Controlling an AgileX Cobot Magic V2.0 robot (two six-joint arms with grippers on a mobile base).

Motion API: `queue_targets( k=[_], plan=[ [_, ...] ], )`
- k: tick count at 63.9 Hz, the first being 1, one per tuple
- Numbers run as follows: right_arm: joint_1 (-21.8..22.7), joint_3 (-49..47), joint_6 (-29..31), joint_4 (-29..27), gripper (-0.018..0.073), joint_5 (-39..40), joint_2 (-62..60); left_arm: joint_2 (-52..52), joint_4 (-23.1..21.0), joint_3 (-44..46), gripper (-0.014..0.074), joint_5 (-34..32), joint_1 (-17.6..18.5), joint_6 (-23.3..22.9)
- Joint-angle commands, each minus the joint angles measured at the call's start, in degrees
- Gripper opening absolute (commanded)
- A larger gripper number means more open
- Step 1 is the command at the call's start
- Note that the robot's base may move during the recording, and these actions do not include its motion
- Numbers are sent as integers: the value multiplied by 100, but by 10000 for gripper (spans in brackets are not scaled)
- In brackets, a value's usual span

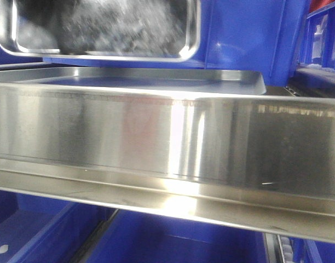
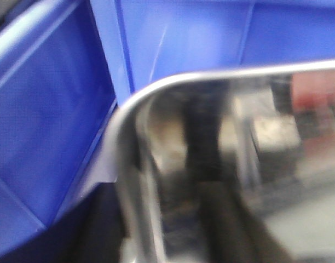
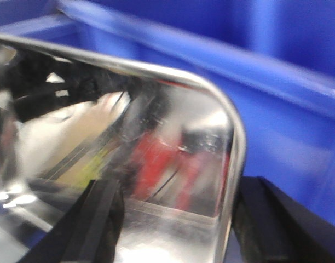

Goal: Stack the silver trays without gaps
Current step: 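Lower the small tray with both grippers onto the large silver tray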

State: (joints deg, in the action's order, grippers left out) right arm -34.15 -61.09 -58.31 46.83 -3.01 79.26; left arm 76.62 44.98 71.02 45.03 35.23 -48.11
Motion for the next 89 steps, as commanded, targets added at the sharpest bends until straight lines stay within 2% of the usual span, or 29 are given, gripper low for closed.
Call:
queue_targets(
  k=[1,16,28,34,48,64,71,89],
  plan=[
    [-91,-58,45,45,327,668,-183,-75,-161,35,288,-484,108,24],
    [-192,-58,45,45,327,269,-326,-80,-579,35,288,-369,108,309],
    [-530,-5,45,45,327,69,-326,-114,-624,35,288,-263,108,320],
    [-715,0,45,45,327,-314,-326,-237,-678,35,288,-231,161,397],
    [-718,0,45,45,330,-579,-326,-541,-739,35,288,-231,210,420],
    [-718,0,45,-117,330,-843,-373,-564,-834,35,288,326,210,449],
    [-718,0,45,-117,330,-944,-457,-564,-846,35,288,334,210,449],
    [-718,0,45,-117,330,-1448,-524,-564,-578,35,288,287,199,449]
  ],
)
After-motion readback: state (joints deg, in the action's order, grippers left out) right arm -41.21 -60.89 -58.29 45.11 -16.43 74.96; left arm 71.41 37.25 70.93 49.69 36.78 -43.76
